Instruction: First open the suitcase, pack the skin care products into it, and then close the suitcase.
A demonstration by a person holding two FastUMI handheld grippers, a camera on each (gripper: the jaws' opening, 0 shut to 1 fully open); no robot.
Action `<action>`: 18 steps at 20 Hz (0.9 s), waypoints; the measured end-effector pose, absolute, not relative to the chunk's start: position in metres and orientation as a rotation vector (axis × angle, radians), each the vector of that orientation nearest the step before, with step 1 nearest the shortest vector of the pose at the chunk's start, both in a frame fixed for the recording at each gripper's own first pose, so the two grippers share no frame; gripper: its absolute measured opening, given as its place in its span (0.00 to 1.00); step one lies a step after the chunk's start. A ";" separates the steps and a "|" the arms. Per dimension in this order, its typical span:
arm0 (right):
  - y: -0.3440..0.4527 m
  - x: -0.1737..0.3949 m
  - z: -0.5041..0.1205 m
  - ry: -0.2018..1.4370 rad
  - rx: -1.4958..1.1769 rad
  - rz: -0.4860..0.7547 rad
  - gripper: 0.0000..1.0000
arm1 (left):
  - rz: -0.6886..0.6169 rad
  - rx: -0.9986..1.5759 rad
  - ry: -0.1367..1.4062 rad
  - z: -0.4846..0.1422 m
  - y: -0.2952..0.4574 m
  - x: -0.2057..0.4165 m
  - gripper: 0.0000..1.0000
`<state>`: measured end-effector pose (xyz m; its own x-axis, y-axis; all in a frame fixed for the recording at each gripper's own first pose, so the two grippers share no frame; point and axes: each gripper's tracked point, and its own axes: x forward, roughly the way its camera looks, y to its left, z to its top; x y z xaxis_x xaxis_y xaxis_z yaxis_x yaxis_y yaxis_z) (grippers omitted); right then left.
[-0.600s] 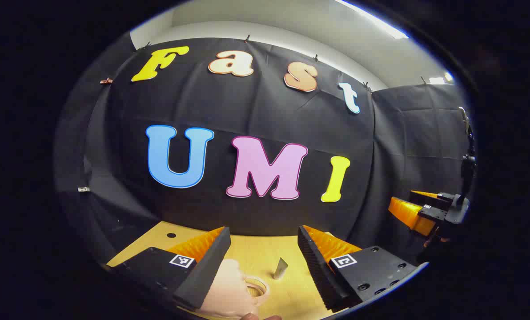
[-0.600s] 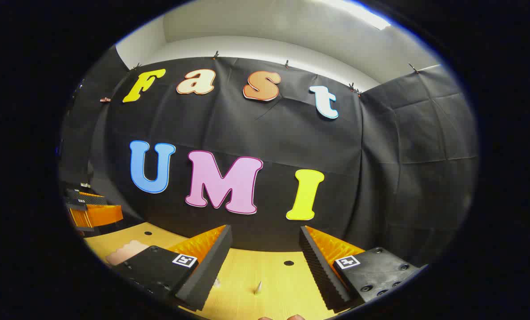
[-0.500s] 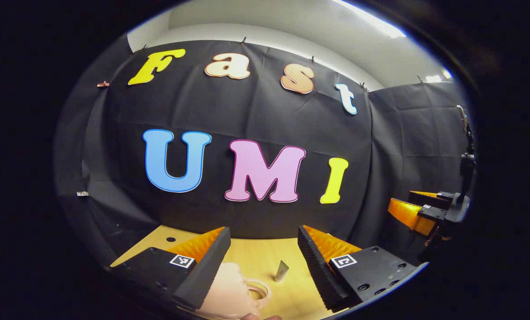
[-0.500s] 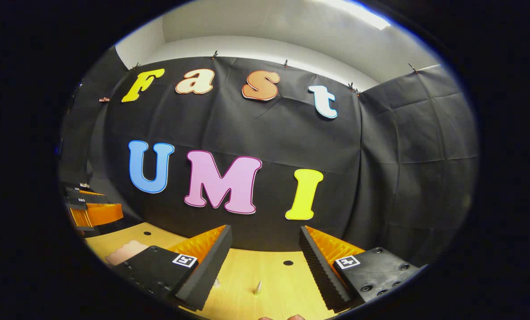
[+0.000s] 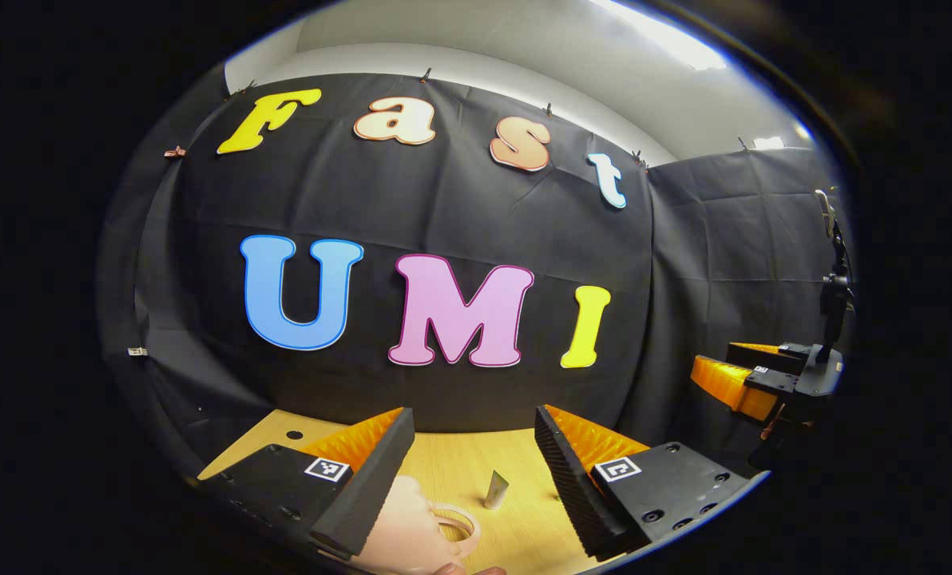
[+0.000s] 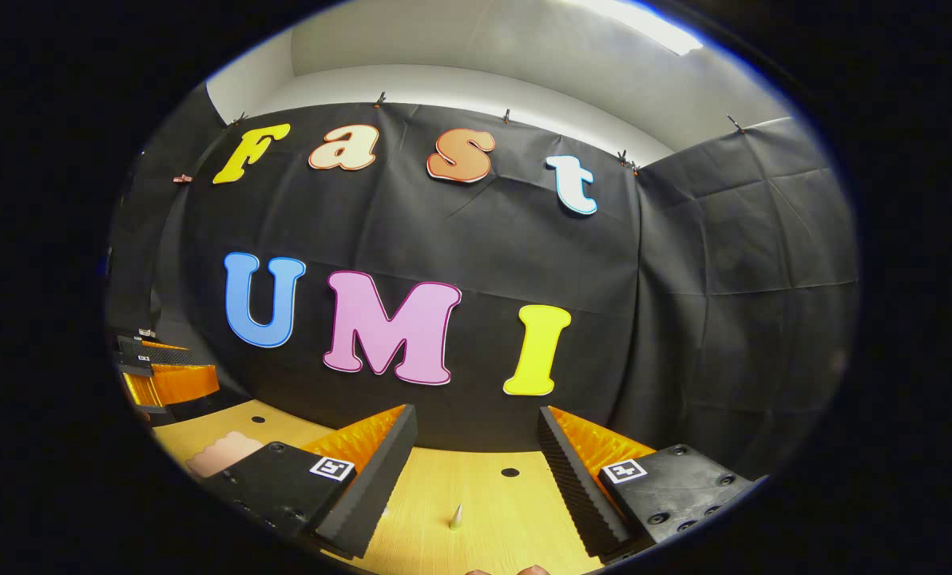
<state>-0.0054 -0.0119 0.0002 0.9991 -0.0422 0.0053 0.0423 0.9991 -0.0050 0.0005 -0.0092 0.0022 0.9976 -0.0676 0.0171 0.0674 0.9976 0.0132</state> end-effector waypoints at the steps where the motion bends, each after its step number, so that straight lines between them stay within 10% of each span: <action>1: -0.012 -0.006 0.001 -0.004 -0.003 -0.045 0.96 | -0.070 0.012 -0.015 0.002 -0.009 -0.001 0.95; 8: -0.013 -0.008 -0.001 -0.009 0.012 -0.057 0.96 | -0.161 -0.028 0.092 -0.037 -0.024 0.001 0.96; 18: -0.053 0.013 -0.025 0.002 0.030 -0.005 0.96 | -0.127 -0.077 0.755 -0.236 -0.048 0.070 0.96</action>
